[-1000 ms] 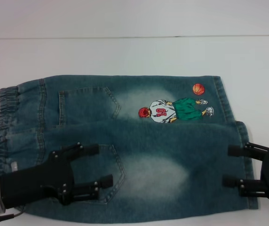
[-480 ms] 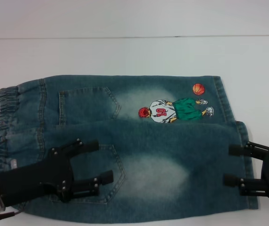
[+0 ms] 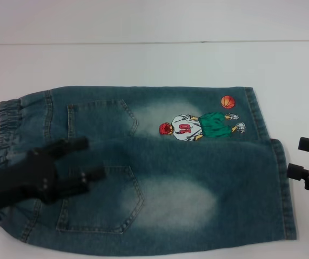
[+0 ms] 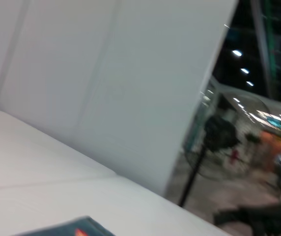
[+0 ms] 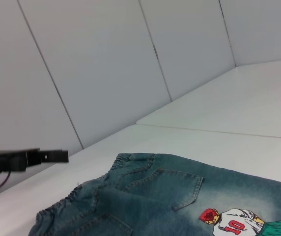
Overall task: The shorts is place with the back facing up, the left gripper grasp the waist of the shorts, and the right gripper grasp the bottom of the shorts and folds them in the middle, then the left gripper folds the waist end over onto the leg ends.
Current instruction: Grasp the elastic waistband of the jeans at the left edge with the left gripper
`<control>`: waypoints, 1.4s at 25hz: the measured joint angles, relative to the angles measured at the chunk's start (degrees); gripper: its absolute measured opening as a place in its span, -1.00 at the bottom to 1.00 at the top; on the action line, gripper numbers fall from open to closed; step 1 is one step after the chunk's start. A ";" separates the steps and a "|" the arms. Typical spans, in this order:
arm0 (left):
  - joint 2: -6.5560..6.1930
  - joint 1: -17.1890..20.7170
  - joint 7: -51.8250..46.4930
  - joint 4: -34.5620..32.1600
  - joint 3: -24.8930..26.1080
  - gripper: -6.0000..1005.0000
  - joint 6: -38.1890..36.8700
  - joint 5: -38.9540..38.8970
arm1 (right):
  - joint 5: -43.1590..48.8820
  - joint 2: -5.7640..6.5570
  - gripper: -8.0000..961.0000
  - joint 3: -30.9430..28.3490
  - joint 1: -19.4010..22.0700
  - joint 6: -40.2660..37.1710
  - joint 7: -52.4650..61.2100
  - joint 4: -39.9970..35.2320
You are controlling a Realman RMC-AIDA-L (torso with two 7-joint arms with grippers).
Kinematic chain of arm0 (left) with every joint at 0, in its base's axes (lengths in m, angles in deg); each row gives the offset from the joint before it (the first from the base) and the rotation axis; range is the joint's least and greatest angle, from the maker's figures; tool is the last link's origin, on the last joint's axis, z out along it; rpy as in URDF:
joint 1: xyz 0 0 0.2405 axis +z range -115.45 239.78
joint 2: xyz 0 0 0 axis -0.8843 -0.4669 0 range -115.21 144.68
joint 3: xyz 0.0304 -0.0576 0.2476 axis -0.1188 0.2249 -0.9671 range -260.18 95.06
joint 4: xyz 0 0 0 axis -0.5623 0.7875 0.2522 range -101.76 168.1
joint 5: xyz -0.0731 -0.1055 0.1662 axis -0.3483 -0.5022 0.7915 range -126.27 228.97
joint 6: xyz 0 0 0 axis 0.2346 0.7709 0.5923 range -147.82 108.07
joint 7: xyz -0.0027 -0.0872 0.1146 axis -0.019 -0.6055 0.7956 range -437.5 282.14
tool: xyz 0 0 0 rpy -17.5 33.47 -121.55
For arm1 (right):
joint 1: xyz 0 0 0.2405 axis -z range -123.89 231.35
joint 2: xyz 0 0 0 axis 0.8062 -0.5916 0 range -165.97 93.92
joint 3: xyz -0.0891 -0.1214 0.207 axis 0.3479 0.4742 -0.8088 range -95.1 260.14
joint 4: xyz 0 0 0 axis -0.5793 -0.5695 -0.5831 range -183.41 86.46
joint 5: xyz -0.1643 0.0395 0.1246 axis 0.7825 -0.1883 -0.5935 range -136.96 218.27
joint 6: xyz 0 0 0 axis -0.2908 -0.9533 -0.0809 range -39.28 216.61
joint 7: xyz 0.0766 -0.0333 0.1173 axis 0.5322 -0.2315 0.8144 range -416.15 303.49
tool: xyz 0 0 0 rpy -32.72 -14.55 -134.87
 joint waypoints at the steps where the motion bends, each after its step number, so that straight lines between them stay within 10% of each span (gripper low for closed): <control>1: 0.17 0.28 -1.51 -1.06 0.65 0.83 -0.11 -0.65 | 0.01 0.05 0.93 0.03 0.02 -0.12 0.03 -0.30; 18: 0.54 9.10 -21.95 -26.53 1.37 0.83 2.84 4.78 | -0.90 0.39 0.93 -0.27 2.74 -2.58 -2.87 -2.32; 35: -0.04 5.47 -28.20 -36.84 0.16 0.83 0.75 17.22 | 5.22 0.24 0.92 0.85 3.84 -6.23 17.92 -21.15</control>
